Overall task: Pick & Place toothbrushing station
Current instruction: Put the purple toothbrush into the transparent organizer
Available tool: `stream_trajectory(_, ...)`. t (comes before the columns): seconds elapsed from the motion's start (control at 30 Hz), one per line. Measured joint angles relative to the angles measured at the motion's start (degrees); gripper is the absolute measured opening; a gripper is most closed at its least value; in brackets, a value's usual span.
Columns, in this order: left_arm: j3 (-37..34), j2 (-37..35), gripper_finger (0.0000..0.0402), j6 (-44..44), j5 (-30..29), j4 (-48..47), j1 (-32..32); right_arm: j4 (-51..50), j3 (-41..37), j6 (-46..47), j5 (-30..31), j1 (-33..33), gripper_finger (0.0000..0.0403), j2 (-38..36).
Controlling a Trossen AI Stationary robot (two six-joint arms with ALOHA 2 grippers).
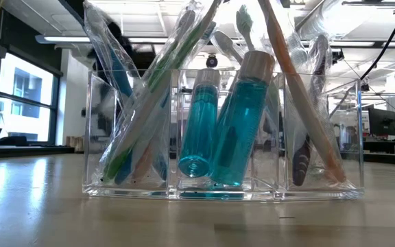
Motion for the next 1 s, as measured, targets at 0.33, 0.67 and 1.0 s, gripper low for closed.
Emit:
stream_trajectory(0.33, 4.2, -9.7, 0.0008, -3.0, -5.4, -6.3, -8.3, -0.2, 0.0, 0.0, 0.0, 0.0, 0.0002, 0.0)
stream_trajectory(0.67, 11.3, -21.6, 0.0008, -5.9, -17.0, -10.7, -21.3, 0.3, -3.1, -1.5, -0.2, 0.0, 0.0002, 0.0)
stream_trajectory(1.0, 12.7, -27.5, 0.0008, -6.8, -31.0, -1.8, -40.9, 2.6, -4.8, -5.3, 12.8, 0.0, 0.0004, 0.0)
